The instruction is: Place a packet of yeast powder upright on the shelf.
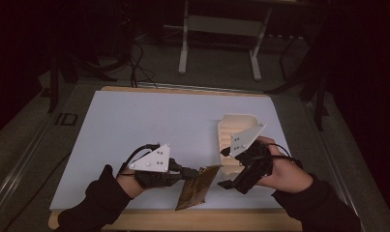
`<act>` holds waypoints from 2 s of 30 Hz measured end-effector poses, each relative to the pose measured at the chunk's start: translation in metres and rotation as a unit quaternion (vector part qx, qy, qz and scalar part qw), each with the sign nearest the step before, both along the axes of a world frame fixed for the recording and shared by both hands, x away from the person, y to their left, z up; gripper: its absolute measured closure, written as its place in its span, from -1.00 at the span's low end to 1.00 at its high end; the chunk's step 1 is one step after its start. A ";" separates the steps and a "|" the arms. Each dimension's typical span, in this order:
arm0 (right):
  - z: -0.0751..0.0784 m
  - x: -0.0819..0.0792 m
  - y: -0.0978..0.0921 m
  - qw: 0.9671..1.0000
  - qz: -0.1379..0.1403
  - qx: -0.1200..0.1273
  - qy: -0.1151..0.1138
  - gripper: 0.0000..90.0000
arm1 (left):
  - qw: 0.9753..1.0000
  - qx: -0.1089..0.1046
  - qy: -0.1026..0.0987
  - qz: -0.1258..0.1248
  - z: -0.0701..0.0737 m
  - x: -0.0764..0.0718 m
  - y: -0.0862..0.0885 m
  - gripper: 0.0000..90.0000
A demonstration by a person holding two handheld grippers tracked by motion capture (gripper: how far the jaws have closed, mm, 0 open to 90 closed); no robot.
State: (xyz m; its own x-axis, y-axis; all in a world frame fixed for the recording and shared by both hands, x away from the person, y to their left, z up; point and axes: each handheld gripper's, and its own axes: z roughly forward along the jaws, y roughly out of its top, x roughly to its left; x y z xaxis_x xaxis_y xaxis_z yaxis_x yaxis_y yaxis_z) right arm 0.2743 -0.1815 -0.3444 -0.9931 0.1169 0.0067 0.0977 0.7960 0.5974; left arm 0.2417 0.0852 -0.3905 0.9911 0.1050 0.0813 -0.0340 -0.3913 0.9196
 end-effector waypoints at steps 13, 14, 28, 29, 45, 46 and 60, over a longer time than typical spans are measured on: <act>0.008 0.001 0.026 0.997 0.059 -0.058 -0.005 -0.16 | 1.000 -0.012 -0.008 -0.004 0.004 0.000 -0.006 0.99; 0.008 0.002 0.028 0.996 0.061 -0.062 -0.007 -0.08 | 1.000 -0.013 -0.011 -0.003 0.004 0.000 -0.006 0.99; 0.000 0.003 0.044 0.986 0.100 -0.130 0.019 0.52 | 0.999 -0.027 -0.019 0.009 0.010 -0.001 -0.004 0.99; -0.001 0.003 0.045 0.985 0.104 -0.134 0.023 0.61 | 0.999 -0.025 -0.020 0.010 0.010 -0.001 -0.004 0.99; 0.006 0.000 0.046 0.979 0.131 -0.155 -0.002 0.83 | 0.997 -0.071 0.014 0.017 0.011 0.003 0.006 0.40; 0.007 0.000 0.046 0.979 0.131 -0.157 -0.004 0.83 | 0.997 -0.075 0.014 0.018 0.011 0.003 0.008 0.39; 0.034 0.013 0.031 0.981 0.110 -0.151 -0.050 0.84 | 0.991 -0.087 0.039 0.096 -0.016 0.006 0.031 -0.76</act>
State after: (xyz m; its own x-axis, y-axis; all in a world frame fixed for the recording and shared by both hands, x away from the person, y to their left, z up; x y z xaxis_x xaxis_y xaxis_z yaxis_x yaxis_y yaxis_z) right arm 0.2875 -0.1504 -0.3099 -0.9885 -0.1183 -0.0941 -0.1430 0.9336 0.3284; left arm 0.2476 0.1161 -0.4063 0.9542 0.2974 -0.0312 0.0998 -0.2183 0.9708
